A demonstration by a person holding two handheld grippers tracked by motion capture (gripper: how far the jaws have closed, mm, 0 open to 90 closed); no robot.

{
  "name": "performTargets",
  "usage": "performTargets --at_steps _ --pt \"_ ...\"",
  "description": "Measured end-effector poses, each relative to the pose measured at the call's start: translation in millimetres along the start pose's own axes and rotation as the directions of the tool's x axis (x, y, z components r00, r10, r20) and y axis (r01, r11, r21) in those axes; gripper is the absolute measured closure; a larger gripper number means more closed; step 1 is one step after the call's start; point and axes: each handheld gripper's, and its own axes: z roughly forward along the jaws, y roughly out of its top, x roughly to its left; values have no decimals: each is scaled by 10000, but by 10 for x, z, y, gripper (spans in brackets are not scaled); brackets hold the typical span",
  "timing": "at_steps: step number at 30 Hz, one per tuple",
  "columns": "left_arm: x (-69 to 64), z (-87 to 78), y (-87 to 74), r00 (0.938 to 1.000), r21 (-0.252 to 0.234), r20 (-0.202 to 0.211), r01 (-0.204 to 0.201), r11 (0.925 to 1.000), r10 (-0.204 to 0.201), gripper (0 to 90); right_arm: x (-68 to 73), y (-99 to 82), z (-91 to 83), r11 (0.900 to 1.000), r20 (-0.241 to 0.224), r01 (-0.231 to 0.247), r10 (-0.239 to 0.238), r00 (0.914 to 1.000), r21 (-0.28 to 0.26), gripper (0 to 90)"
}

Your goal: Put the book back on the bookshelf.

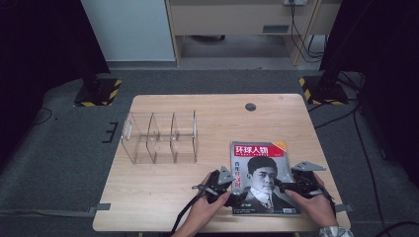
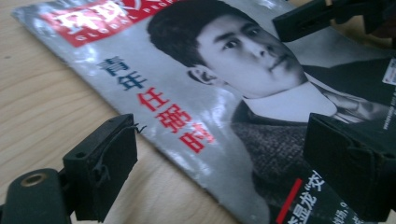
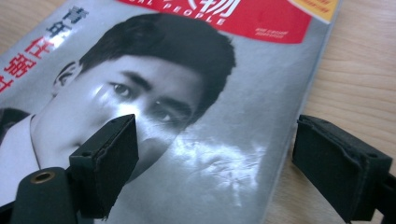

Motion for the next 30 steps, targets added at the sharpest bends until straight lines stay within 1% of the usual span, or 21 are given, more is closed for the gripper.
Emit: performTargets --at_steps 2,3,6,9,11,12,14,15,16,19,21,22,23,25,27,28,30 --pt "-36 35 -10 9996 160 215 -204 9997 200 93 18 -5 19 9998 36 140 -141 9999 127 129" --pt "-52 48 -12 9992 198 268 -291 9994 286 93 20 -7 23 9998 63 136 -137 9999 123 127" --pt "-73 80 -18 9988 303 285 -394 9988 386 92 6 -12 26 9999 43 52 -53 10000 153 127" --pt "-76 106 -25 9986 440 132 -517 9977 511 75 8 -15 35 9998 34 133 -133 9999 118 121" --pt "-78 120 -21 9989 547 45 -466 9974 464 68 15 -14 40 9998 41 146 -146 9999 106 117" --pt "-77 138 -20 9992 850 -30 -397 9956 401 63 13 -13 40 9998 32 157 -158 9999 106 119" --pt "-97 150 -18 9983 977 -111 -566 9936 580 43 9 -11 36 9999 23 114 -114 9999 92 130" --pt "-118 157 -18 9967 1067 -250 -747 9915 777 42 8 -10 32 9999 27 79 -79 10000 66 139" --pt "-127 159 -18 9959 1101 -294 -818 9906 856 41 3 -8 23 10000 16 52 -52 10000 65 149" --pt "-126 161 -18 9962 1094 -304 -781 9909 819 38 -4 10 -16 9998 -44 -121 120 9999 -157 198" --pt "-129 162 -18 9960 1111 -323 -792 9906 832 37 -15 18 -39 9993 -106 -156 153 9998 -342 228" --pt "-131 163 -17 9959 1126 -336 -797 9904 840 36 -12 27 -58 9986 -185 -307 299 9994 -432 248" --pt "-133 164 -16 9958 1129 -349 -797 9904 841 34 -12 33 -72 9980 -195 -355 345 9992 -527 263" --pt "-136 167 -16 9957 1135 -379 -795 9904 842 30 -9 51 -108 9971 -288 -378 360 9989 -657 301" --pt "-137 167 -17 9957 1140 -390 -797 9903 846 29 6 69 -143 9953 -378 -358 325 9988 -904 337" --pt "-138 168 -17 9957 1137 -394 -795 9903 844 28 11 77 -155 9936 -414 -332 289 9987 -1080 355" --pt "-139 168 -17 9957 1141 -388 -796 9903 845 28 45 106 -184 9894 -635 -415 330 9974 -1390 386"
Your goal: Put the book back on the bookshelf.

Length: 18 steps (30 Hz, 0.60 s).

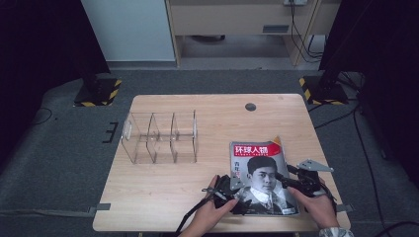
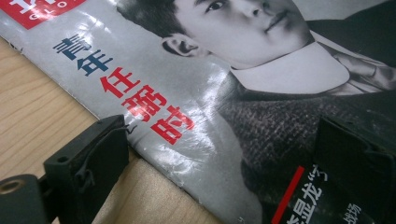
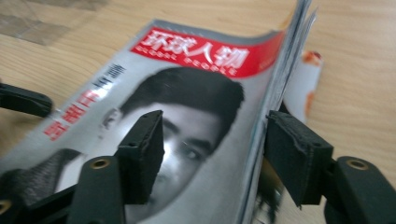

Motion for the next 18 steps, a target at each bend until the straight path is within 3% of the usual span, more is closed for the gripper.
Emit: performTargets --at_steps 4,12,18 --pt "-1 0 0 10000 6 0 -3 10000 3 28 47 29 -10 9986 -95 524 -524 9986 -77 427" --pt "-1 1 0 10000 9 -3 -10 10000 10 26 76 50 -5 9985 -422 517 -524 9977 -191 479" --pt "-1 2 0 10000 5 -5 -8 10000 8 26 148 79 51 9967 -321 810 -812 9962 -96 481"
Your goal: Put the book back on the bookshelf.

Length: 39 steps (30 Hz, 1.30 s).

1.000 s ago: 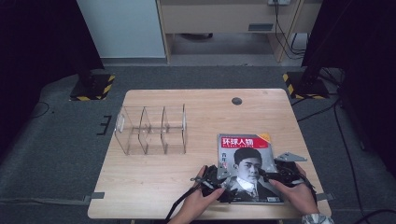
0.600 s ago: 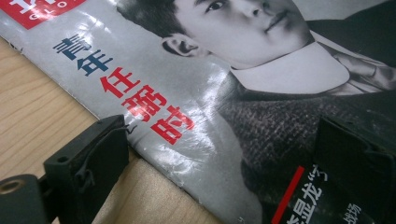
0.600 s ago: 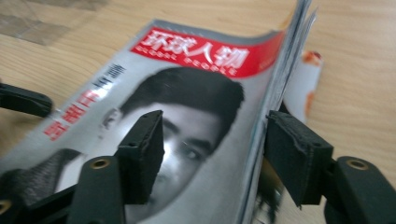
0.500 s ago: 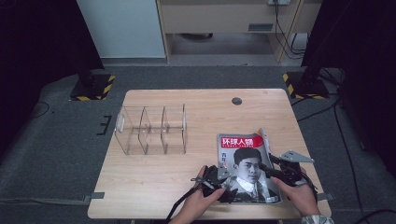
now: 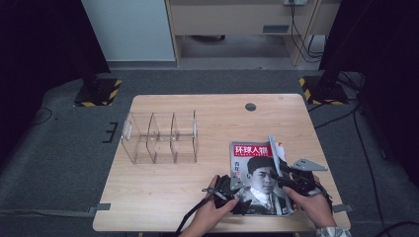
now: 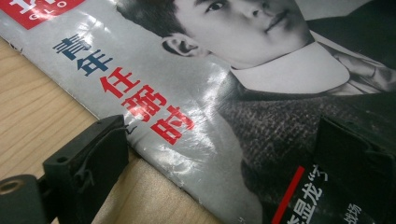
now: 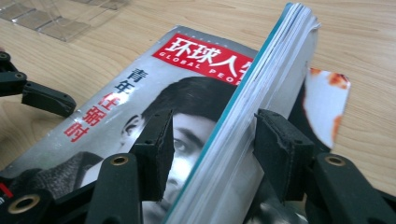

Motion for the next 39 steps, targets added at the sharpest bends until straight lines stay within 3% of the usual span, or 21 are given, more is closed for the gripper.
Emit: performTargets --at_steps 3,8,10,13,17,22,30,39 --pt "0 0 0 10000 3 0 0 10000 0 26 33 17 31 9997 -26 241 -241 9997 23 494" --pt "-1 1 1 10000 7 -19 18 10000 -18 23 51 23 82 9972 580 523 -554 9968 538 452" --pt "-1 1 1 10000 9 -23 17 10000 -17 23 25 12 89 9967 706 363 -414 9966 730 441" --pt "-1 1 1 10000 6 -18 16 10000 -16 23 -10 -1 90 9973 603 -69 25 9982 727 432" --pt "-1 1 1 10000 8 -23 13 10000 -13 23 -33 -20 113 9951 764 -182 107 9970 976 406" --pt "-1 1 1 10000 10 -22 12 10000 -12 23 -55 -18 125 9941 647 -411 347 9973 1004 356" --pt "-1 1 1 10000 7 -17 12 10000 -12 23 -97 8 128 9953 509 -366 321 9982 898 318" --pt "-1 1 0 10000 6 -16 10 10000 -10 23 -60 47 67 9958 535 180 -229 9983 900 340"
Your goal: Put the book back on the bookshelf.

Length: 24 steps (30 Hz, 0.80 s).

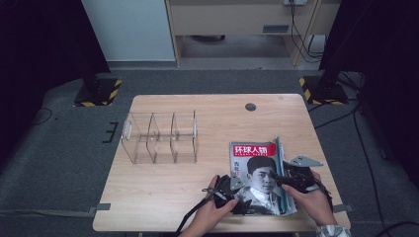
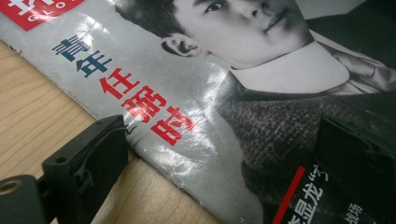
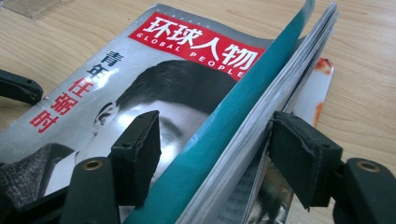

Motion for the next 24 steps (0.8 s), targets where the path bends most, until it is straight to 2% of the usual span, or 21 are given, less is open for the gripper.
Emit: performTargets --at_steps 8,14,21,24 --pt "0 0 0 10000 -2 1 3 10000 -3 23 1 0 -40 10000 -64 -27 27 10000 89 335" --pt "0 0 0 10000 -3 3 -1 10000 1 23 -39 13 2 9992 -334 -394 392 9987 -56 331" --pt "0 0 0 10000 -3 4 -3 10000 3 23 -110 59 78 9960 -652 -890 890 9939 35 288" --pt "0 1 0 10000 -4 5 -5 10000 5 23 -115 84 86 9965 -776 -830 824 9936 -44 279"
